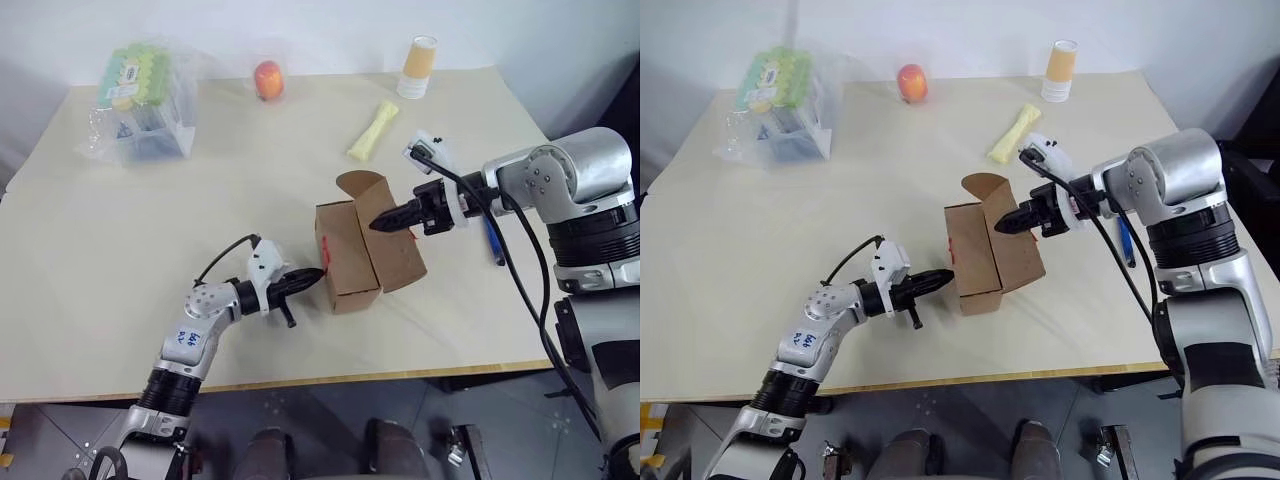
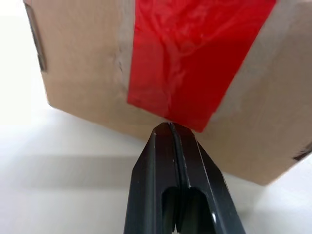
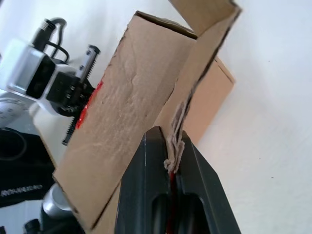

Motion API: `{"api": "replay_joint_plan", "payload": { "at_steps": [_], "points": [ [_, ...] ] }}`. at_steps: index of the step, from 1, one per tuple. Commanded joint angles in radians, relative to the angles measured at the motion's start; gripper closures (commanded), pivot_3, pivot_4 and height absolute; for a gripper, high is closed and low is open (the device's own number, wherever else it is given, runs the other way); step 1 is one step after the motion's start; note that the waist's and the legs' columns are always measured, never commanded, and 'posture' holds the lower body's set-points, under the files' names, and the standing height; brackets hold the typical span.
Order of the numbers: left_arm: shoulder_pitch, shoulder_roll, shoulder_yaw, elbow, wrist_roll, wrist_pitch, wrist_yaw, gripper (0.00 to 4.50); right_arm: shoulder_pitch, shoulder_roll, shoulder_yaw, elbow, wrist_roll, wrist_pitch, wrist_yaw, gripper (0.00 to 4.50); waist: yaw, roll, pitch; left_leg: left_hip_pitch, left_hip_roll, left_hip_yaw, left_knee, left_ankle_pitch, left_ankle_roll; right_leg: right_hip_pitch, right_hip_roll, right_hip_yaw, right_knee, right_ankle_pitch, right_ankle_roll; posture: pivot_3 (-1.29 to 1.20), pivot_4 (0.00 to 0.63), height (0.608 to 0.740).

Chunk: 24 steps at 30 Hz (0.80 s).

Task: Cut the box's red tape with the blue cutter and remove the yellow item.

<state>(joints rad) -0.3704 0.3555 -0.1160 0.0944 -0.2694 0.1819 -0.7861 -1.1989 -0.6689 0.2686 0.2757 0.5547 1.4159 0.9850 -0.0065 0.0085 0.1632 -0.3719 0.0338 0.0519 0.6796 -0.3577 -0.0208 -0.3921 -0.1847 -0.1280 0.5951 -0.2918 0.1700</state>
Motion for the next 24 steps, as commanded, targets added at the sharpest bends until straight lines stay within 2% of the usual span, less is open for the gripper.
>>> {"api": "replay_joint_plan", "payload": {
  "at_steps": [1, 7, 9, 11, 13, 17, 20, 24],
  "points": [
    [0.031, 0.034, 0.031, -0.048, -0.007, 0.003, -0.009, 4.50, 0.016, 0.019, 0.004, 0.006, -0.027, -0.027, -0.025, 4.47, -0.001, 0.000, 0.000, 0.000, 0.000, 0.000, 0.000, 0.000, 0.000, 0.000, 0.000, 0.000, 0.000, 0.000, 0.000, 0.00, 0.150, 0.740],
    [0.035, 0.152, 0.067, -0.108, -0.033, 0.062, -0.079, 4.50, 0.009, 0.089, -0.053, 0.046, -0.039, 0.000, -0.094, 4.47, -0.019, 0.000, 0.000, 0.000, 0.000, 0.000, 0.000, 0.000, 0.000, 0.000, 0.000, 0.000, 0.001, 0.000, 0.000, 0.00, 0.150, 0.740],
    [0.016, 0.222, 0.097, -0.167, -0.083, 0.088, -0.158, 4.50, 0.015, 0.105, -0.061, 0.039, -0.040, 0.003, -0.109, 4.47, -0.023, 0.000, 0.000, 0.001, 0.000, 0.000, 0.000, 0.000, 0.000, 0.000, 0.000, 0.000, 0.002, 0.000, 0.000, 0.00, 0.150, 0.740],
    [-0.007, 0.249, 0.126, -0.199, -0.135, 0.133, -0.183, 4.50, 0.019, 0.113, -0.066, 0.030, -0.038, 0.008, -0.117, 4.47, -0.024, 0.000, 0.000, 0.001, 0.001, 0.000, 0.000, 0.000, 0.000, 0.000, 0.000, 0.000, 0.002, 0.000, 0.000, 0.00, 0.150, 0.740],
    [-0.068, 0.231, 0.144, -0.210, -0.173, 0.166, -0.165, 4.50, 0.024, 0.117, -0.068, 0.026, -0.038, 0.004, -0.121, 4.47, -0.023, 0.000, 0.000, 0.001, 0.001, 0.000, 0.001, 0.000, 0.000, 0.000, 0.000, 0.000, 0.002, 0.000, 0.000, 0.00, 0.150, 0.740],
    [-0.192, 0.121, 0.119, -0.182, -0.193, 0.199, -0.103, 4.50, 0.032, 0.124, -0.071, 0.026, -0.039, -0.005, -0.130, 4.47, -0.019, -0.001, 0.000, 0.001, 0.001, -0.001, 0.003, 0.000, 0.000, 0.002, 0.000, 0.000, 0.002, 0.000, 0.000, 0.00, 0.150, 0.740],
    [-0.247, 0.052, 0.059, -0.129, -0.134, 0.190, -0.071, 4.50, 0.035, 0.131, -0.072, 0.022, -0.036, -0.003, -0.133, 4.47, -0.022, -0.001, 0.000, 0.001, 0.000, -0.001, 0.002, 0.000, 0.000, 0.002, 0.000, 0.000, 0.002, 0.000, 0.000, 0.00, 0.150, 0.740],
    [-0.259, 0.037, -0.033, -0.048, -0.030, 0.163, -0.062, 4.50, 0.042, 0.136, -0.080, 0.004, -0.028, 0.011, -0.141, 4.47, -0.031, -0.001, 0.000, 0.003, 0.001, -0.001, 0.000, 0.000, 0.000, 0.001, 0.000, 0.000, 0.003, 0.000, 0.000, 0.00, 0.150, 0.740]
  ]
}}
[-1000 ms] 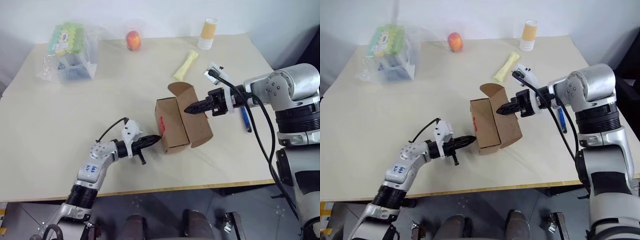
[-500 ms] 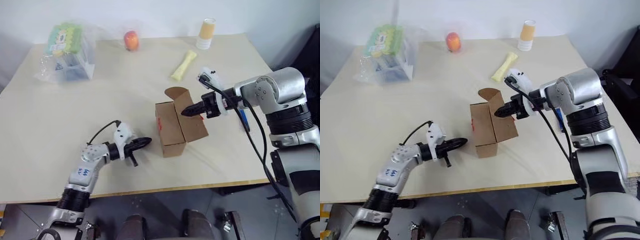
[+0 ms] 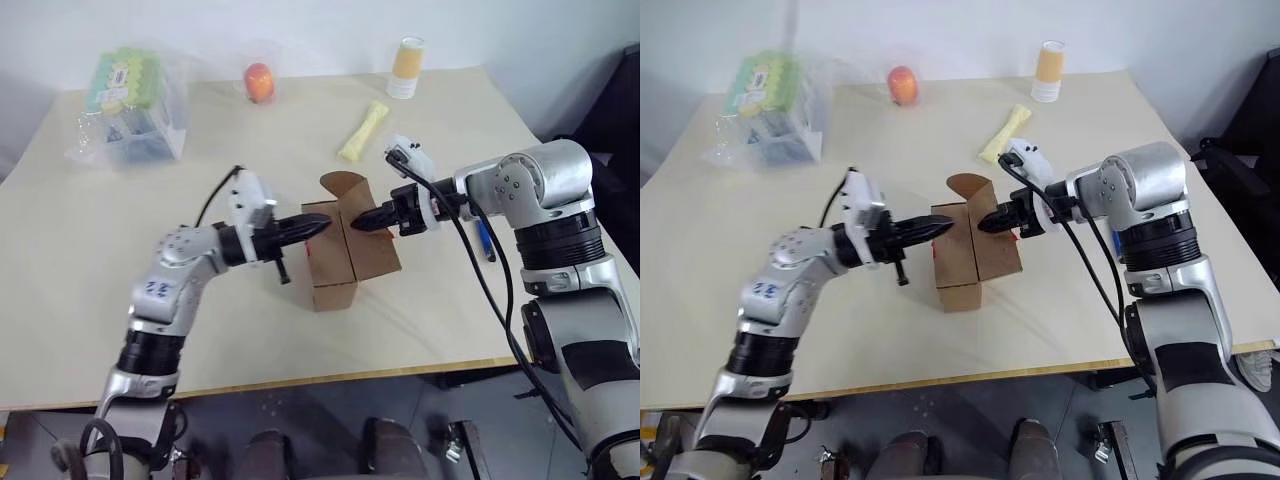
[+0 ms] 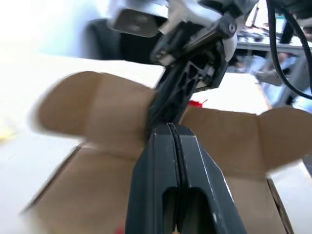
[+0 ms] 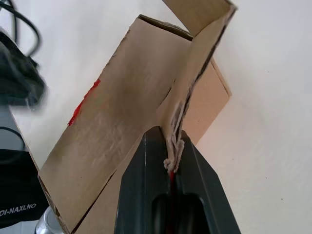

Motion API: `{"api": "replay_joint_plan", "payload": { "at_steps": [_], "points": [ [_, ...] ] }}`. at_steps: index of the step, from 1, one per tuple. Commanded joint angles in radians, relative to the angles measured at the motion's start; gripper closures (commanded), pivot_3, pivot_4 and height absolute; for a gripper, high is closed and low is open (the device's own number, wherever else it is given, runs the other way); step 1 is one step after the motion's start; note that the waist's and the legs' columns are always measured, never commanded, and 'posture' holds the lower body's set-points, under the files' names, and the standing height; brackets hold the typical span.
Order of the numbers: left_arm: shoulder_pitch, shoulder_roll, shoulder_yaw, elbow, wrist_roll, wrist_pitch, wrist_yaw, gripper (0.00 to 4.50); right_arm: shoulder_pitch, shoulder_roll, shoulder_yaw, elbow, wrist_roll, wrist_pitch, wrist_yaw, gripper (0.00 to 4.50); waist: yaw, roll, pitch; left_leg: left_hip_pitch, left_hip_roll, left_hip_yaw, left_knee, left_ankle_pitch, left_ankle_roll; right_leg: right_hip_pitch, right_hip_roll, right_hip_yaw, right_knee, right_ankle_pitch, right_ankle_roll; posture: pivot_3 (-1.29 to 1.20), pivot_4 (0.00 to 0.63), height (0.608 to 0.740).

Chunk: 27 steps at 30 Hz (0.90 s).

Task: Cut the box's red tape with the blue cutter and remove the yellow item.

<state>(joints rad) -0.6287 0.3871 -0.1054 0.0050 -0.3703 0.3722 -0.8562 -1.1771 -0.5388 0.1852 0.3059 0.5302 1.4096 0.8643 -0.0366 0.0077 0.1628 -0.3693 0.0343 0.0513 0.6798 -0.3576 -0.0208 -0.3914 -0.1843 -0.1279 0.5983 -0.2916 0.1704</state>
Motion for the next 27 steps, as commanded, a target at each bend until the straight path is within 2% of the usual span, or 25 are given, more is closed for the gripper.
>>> {"api": "replay_joint_plan", "payload": {
  "at_steps": [1, 9, 17, 27],
  "points": [
    [0.001, 0.011, -0.058, 0.054, 0.091, -0.035, 0.005, 4.50, 0.022, 0.004, 0.001, -0.031, -0.002, 0.021, -0.021, 4.47, -0.001, 0.000, 0.000, 0.000, 0.000, 0.000, 0.000, 0.000, 0.000, 0.000, 0.000, 0.000, 0.000, 0.000, 0.000, 0.00, 0.150, 0.740],
    [0.056, 0.087, -0.013, 0.065, 0.090, -0.014, -0.006, 4.50, 0.027, -0.065, -0.007, -0.059, 0.015, 0.027, 0.020, 4.47, 0.003, 0.000, 0.000, 0.000, 0.000, 0.000, 0.001, 0.000, 0.000, 0.000, 0.000, 0.000, 0.000, 0.000, 0.000, 0.00, 0.150, 0.740],
    [0.171, 0.144, 0.084, 0.019, 0.001, 0.065, -0.026, 4.50, 0.041, -0.171, -0.001, -0.095, 0.049, 0.027, 0.104, 4.47, 0.005, 0.000, 0.000, 0.000, 0.000, 0.000, 0.002, 0.000, 0.000, 0.000, 0.000, 0.001, 0.001, 0.000, 0.000, 0.00, 0.150, 0.740],
    [0.260, 0.145, 0.119, -0.087, -0.028, 0.121, 0.009, 4.50, 0.175, -0.166, -0.032, -0.234, 0.063, 0.001, 0.079, 4.47, 0.017, -0.001, 0.001, -0.002, 0.000, 0.000, 0.002, 0.000, 0.000, 0.000, -0.001, 0.001, 0.000, 0.000, 0.000, 0.00, 0.150, 0.740]
  ]
}}
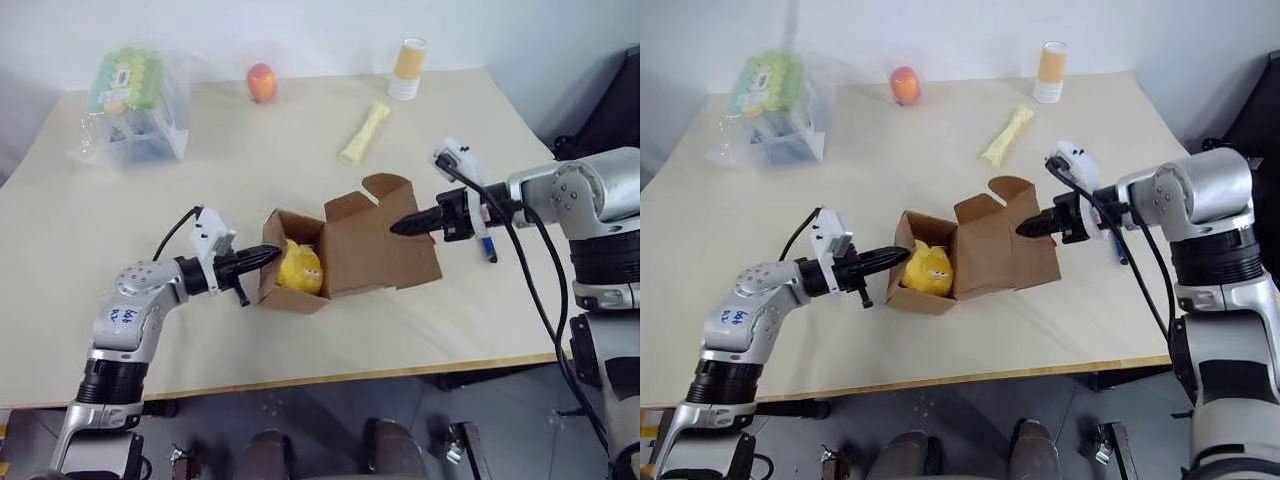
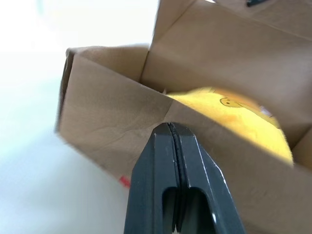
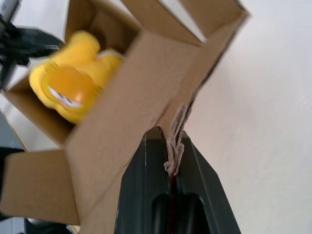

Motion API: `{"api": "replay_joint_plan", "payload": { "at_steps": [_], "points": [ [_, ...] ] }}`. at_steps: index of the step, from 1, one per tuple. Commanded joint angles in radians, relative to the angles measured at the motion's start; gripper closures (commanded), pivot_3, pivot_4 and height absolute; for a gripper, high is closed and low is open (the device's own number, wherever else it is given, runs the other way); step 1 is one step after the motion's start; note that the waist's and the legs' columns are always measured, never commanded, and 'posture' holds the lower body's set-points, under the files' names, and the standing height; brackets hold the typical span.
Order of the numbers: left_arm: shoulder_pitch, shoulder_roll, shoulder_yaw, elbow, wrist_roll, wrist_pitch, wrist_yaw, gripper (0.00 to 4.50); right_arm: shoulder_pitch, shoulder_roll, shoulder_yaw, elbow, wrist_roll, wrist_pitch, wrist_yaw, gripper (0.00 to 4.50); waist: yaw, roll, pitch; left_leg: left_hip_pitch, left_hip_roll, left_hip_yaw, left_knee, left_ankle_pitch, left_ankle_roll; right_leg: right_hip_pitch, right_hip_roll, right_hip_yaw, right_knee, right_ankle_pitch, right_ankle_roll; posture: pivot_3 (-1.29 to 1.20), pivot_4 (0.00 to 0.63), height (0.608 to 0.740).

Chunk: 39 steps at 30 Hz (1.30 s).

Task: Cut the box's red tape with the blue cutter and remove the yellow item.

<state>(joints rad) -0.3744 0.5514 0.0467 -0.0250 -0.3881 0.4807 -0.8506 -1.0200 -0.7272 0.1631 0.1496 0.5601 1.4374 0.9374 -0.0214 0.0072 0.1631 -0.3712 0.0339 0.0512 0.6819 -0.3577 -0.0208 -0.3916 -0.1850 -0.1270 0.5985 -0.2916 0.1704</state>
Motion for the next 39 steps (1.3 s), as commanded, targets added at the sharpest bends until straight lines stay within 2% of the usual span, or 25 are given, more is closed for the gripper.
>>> {"api": "replay_joint_plan", "payload": {
  "at_steps": [1, 7, 8, 10, 13, 18, 20, 22, 24, 27, 31, 33, 35, 39],
  "points": [
    [0.009, -0.018, -0.032, -0.063, -0.010, 0.017, 0.006, 4.50, 0.032, 0.028, -0.013, -0.091, 0.031, -0.035, -0.002, 4.47, 0.004, -0.001, 0.001, 0.000, 0.000, 0.000, 0.000, 0.000, 0.000, 0.000, 0.000, 0.000, 0.000, 0.000, 0.000, 0.00, 0.150, 0.740],
    [0.025, -0.002, -0.022, -0.084, -0.008, 0.059, 0.027, 4.50, 0.107, 0.065, -0.025, -0.144, 0.002, -0.094, -0.072, 4.47, 0.005, -0.002, 0.001, 0.000, 0.000, 0.000, 0.000, 0.000, 0.000, 0.000, 0.000, 0.000, 0.000, 0.000, 0.000, 0.00, 0.150, 0.740],
    [0.027, 0.005, -0.024, -0.087, -0.005, 0.066, 0.028, 4.50, 0.117, 0.071, -0.033, -0.149, -0.005, -0.106, -0.088, 4.29, 0.004, -0.002, 0.001, 0.000, 0.000, 0.000, 0.000, 0.000, 0.000, 0.000, 0.000, 0.000, 0.000, 0.000, 0.000, 0.00, 0.150, 0.740],
    [0.026, 0.016, -0.020, -0.091, 0.000, 0.085, 0.039, 4.12, 0.145, 0.068, -0.043, -0.165, -0.009, -0.132, -0.099, 3.91, 0.006, -0.002, 0.001, 0.000, 0.000, 0.000, 0.000, 0.000, 0.000, -0.001, 0.000, 0.000, 0.000, 0.000, 0.000, 0.00, 0.150, 0.740],
    [0.021, 0.034, -0.018, -0.089, 0.005, 0.086, 0.037, 3.28, 0.189, 0.062, -0.053, -0.177, -0.032, -0.202, -0.121, 2.91, 0.009, -0.002, 0.002, 0.000, 0.000, 0.000, 0.000, 0.000, 0.000, -0.001, 0.000, 0.000, 0.000, 0.000, 0.000, 0.00, 0.150, 0.740],
    [0.023, 0.084, -0.007, -0.071, 0.001, 0.078, 0.006, 1.80, 0.293, -0.033, -0.017, -0.211, -0.133, -0.516, -0.028, 1.25, 0.017, -0.003, 0.002, -0.001, 0.000, 0.000, 0.000, 0.000, 0.000, -0.001, 0.000, 0.000, -0.001, 0.000, 0.000, 0.00, 0.150, 0.740],
    [0.042, 0.113, 0.018, -0.072, -0.005, 0.061, -0.009, 1.21, 0.356, -0.052, -0.087, -0.225, -0.130, -0.741, 0.070, 0.59, 0.018, -0.003, 0.002, -0.001, 0.000, 0.001, 0.000, 0.000, 0.000, -0.001, 0.000, 0.000, -0.002, 0.000, 0.000, 0.00, 0.150, 0.740],
    [0.065, 0.132, 0.049, -0.077, -0.015, 0.044, -0.017, 0.58, 0.397, -0.041, -0.170, -0.226, -0.074, -0.872, 0.160, 0.00, 0.018, -0.004, 0.003, 0.000, 0.000, 0.001, -0.001, 0.000, 0.000, -0.001, 0.000, 0.000, -0.003, 0.000, 0.000, 0.00, 0.150, 0.740],
    [0.118, 0.152, 0.113, -0.083, -0.030, -0.006, -0.034, 0.02, 0.443, -0.066, -0.241, -0.221, -0.037, -0.946, 0.236, 0.00, 0.015, -0.004, 0.003, 0.000, 0.000, 0.002, -0.001, 0.000, 0.000, -0.001, 0.000, 0.000, -0.003, 0.000, 0.000, 0.00, 0.150, 0.740],
    [0.219, 0.183, 0.215, -0.083, -0.056, -0.071, -0.080, 0.02, 0.511, -0.087, -0.330, -0.202, -0.011, -1.077, 0.329, 0.00, 0.015, -0.006, 0.004, 0.000, 0.000, 0.002, -0.002, 0.000, 0.000, -0.001, 0.000, 0.000, -0.003, 0.000, 0.000, 0.00, 0.150, 0.740],
    [0.361, 0.203, 0.367, -0.085, -0.126, -0.103, -0.141, 0.02, 0.582, -0.049, -0.429, -0.167, -0.024, -1.331, 0.381, 0.00, 0.018, -0.009, 0.006, 0.000, 0.000, 0.002, -0.002, 0.000, 0.000, 0.000, 0.000, 0.000, -0.003, 0.000, 0.000, 0.00, 0.150, 0.740],
    [0.453, 0.223, 0.437, -0.068, -0.122, -0.121, -0.165, 0.02, 0.652, -0.067, -0.460, -0.180, 0.010, -1.350, 0.450, 0.00, 0.018, -0.009, 0.006, 0.001, 0.001, 0.002, -0.001, 0.000, 0.000, 0.000, 0.000, 0.000, -0.003, 0.000, 0.000, 0.00, 0.150, 0.740],
    [0.554, 0.231, 0.527, -0.059, -0.127, -0.117, -0.167, 0.02, 0.735, -0.061, -0.508, -0.228, 0.057, -1.314, 0.427, 0.00, 0.019, -0.011, 0.007, 0.001, 0.001, 0.002, -0.001, 0.000, 0.000, 0.001, 0.000, 0.000, -0.003, 0.000, 0.000, 0.00, 0.150, 0.740],
    [0.646, 0.232, 0.613, -0.056, -0.132, -0.123, -0.160, 0.02, 0.884, -0.049, -0.548, -0.343, 0.081, -1.340, 0.420, 0.00, 0.028, -0.011, 0.008, 0.001, 0.001, 0.002, -0.001, 0.000, 0.000, 0.001, 0.000, 0.000, -0.004, 0.000, 0.000, 0.00, 0.150, 0.740]
  ]
}}
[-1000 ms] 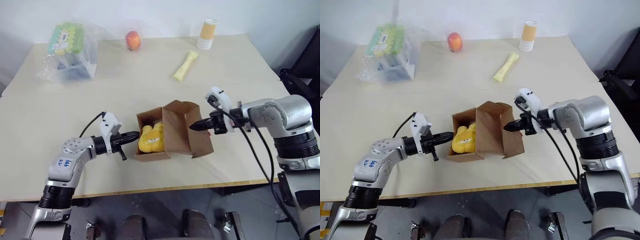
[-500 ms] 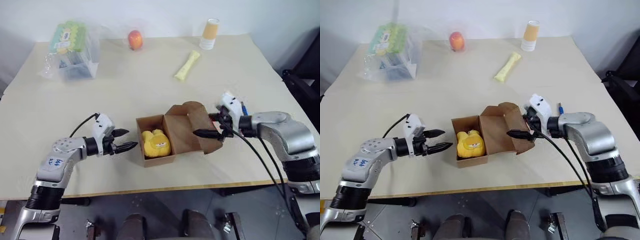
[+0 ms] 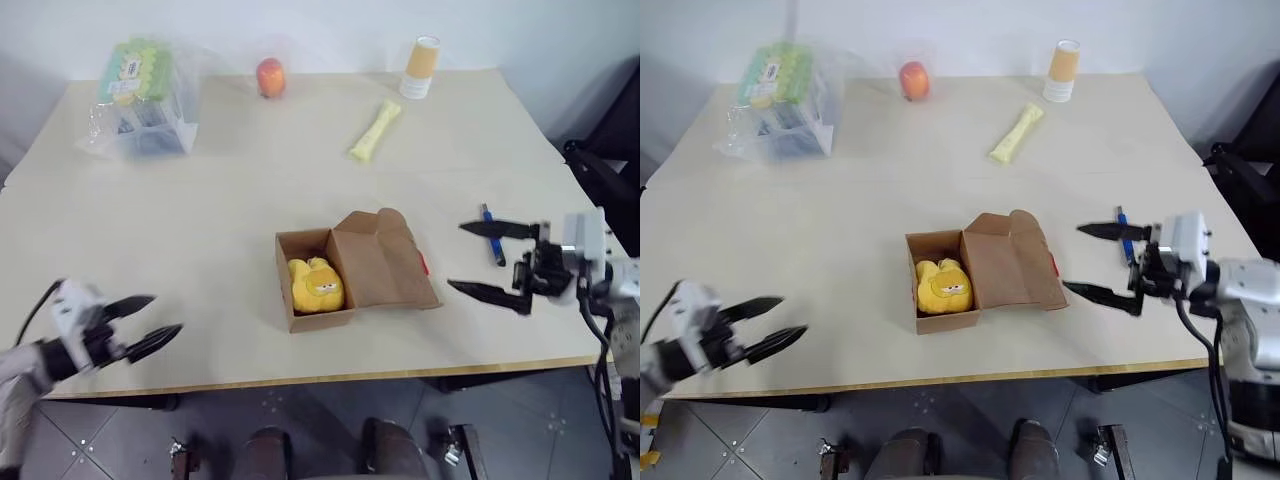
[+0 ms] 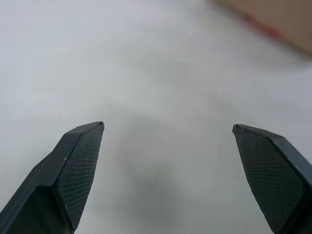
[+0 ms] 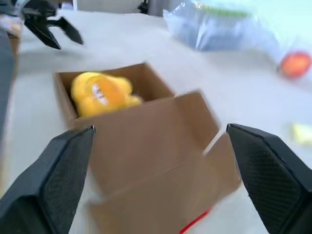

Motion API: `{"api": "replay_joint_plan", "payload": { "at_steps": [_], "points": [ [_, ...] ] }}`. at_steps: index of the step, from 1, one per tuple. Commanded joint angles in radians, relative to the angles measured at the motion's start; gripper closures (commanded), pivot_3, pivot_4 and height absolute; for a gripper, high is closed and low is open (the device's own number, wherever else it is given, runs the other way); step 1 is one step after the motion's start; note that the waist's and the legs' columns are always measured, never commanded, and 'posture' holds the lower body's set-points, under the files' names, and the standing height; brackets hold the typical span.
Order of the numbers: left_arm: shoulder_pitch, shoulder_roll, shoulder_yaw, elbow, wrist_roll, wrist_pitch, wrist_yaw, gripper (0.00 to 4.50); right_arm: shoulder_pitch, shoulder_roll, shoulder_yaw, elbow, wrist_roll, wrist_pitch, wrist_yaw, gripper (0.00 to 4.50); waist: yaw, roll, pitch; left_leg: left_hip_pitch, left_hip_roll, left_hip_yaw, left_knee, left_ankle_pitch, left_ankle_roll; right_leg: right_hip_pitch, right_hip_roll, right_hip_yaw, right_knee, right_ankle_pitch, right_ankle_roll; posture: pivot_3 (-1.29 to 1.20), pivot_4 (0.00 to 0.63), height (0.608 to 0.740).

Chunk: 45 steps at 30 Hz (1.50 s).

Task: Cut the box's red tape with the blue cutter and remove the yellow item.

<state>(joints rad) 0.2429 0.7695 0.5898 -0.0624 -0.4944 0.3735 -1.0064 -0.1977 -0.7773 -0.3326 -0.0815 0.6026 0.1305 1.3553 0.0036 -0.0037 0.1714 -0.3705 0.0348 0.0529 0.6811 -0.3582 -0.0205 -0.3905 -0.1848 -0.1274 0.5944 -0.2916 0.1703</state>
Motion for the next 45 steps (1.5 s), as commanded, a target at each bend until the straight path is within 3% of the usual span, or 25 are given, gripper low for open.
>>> {"api": "replay_joint_plan", "payload": {
  "at_steps": [1, 6, 11, 14, 18, 27, 32, 35, 41, 45],
  "points": [
    [0.031, 0.019, 0.077, -0.020, -0.019, -0.021, 0.000, 0.02, 0.089, 0.009, -0.068, -0.135, 0.040, -0.039, -0.021, 0.00, 0.005, 0.000, 0.000, 0.001, 0.000, 0.000, 0.000, 0.000, 0.000, 0.001, 0.000, 0.000, 0.000, 0.000, 0.000, 0.00, 0.150, 0.740],
    [-0.152, 0.078, -0.025, -0.097, -0.077, 0.090, 0.025, 0.02, 0.148, 0.039, -0.093, -0.223, 0.064, -0.017, -0.127, 0.00, 0.029, -0.001, 0.000, 0.002, 0.000, 0.001, 0.002, 0.000, 0.000, 0.002, 0.000, 0.002, 0.000, 0.000, -0.002, 0.00, 0.150, 0.740],
    [-0.620, 0.137, -0.409, -0.143, -0.033, 0.277, -0.003, 0.02, 0.182, 0.042, -0.080, -0.297, 0.094, 0.009, -0.164, 0.00, 0.050, -0.001, 0.000, 0.001, 0.000, 0.000, 0.004, 0.001, 0.001, 0.003, 0.000, 0.002, 0.000, 0.002, -0.004, 0.00, 0.150, 0.740],
    [-0.941, 0.074, -0.657, -0.121, -0.003, 0.386, -0.078, 0.02, 0.226, 0.019, -0.088, -0.387, 0.151, 0.082, -0.197, 0.00, 0.044, -0.001, 0.000, 0.001, -0.001, 0.002, 0.003, 0.001, 0.001, 0.001, 0.000, 0.002, 0.001, 0.003, -0.003, 0.00, 0.150, 0.740],
    [-1.168, 0.001, -0.896, -0.009, 0.145, 0.394, -0.117, 0.02, 0.274, 0.024, -0.102, -0.457, 0.154, 0.101, -0.244, 0.00, 0.023, -0.001, 0.000, 0.001, -0.001, 0.002, 0.001, 0.001, 0.001, -0.001, 0.000, 0.000, 0.002, 0.003, -0.002, 0.00, 0.150, 0.740],
    [-1.305, -0.076, -1.127, 0.177, 0.362, 0.199, -0.262, 0.02, 0.366, 0.035, -0.156, -0.554, 0.139, 0.116, -0.369, 0.00, 0.034, -0.003, 0.002, -0.001, -0.001, 0.003, 0.002, 0.001, 0.001, -0.001, 0.000, 0.000, -0.001, 0.003, -0.002, 0.00, 0.150, 0.740],
    [-1.315, -0.148, -1.153, 0.223, 0.381, 0.168, -0.337, 0.02, 0.429, 0.044, -0.172, -0.594, 0.139, 0.111, -0.408, 0.00, 0.051, -0.004, 0.002, -0.001, -0.001, 0.003, 0.004, 0.001, 0.001, -0.001, 0.000, 0.000, -0.001, 0.003, -0.002, 0.00, 0.150, 0.740],
    [-1.307, -0.175, -1.155, 0.252, 0.396, 0.164, -0.358, 0.59, 0.436, 0.043, -0.172, -0.600, 0.142, 0.113, -0.426, 0.00, 0.049, -0.004, 0.002, -0.001, -0.001, 0.003, 0.004, 0.001, 0.002, -0.001, 0.000, 0.000, -0.001, 0.003, -0.002, 0.00, 0.150, 0.740],
    [-1.282, -0.218, -1.126, 0.322, 0.418, 0.110, -0.349, 2.39, 0.431, 0.035, -0.159, -0.584, 0.138, 0.107, -0.425, 0.00, 0.048, -0.004, 0.002, -0.001, -0.001, 0.003, 0.004, 0.001, 0.002, -0.001, 0.000, 0.001, 0.000, 0.003, -0.002, 0.00, 0.150, 0.740],
    [-1.257, -0.329, -0.909, 0.436, 0.291, -0.016, -0.246, 3.61, 0.407, 0.034, -0.138, -0.552, 0.132, 0.102, -0.410, 0.00, 0.051, -0.004, 0.002, -0.001, -0.001, 0.003, 0.006, 0.001, 0.002, 0.000, 0.000, 0.000, -0.001, 0.003, -0.002, 0.00, 0.150, 0.740]
  ]
}}
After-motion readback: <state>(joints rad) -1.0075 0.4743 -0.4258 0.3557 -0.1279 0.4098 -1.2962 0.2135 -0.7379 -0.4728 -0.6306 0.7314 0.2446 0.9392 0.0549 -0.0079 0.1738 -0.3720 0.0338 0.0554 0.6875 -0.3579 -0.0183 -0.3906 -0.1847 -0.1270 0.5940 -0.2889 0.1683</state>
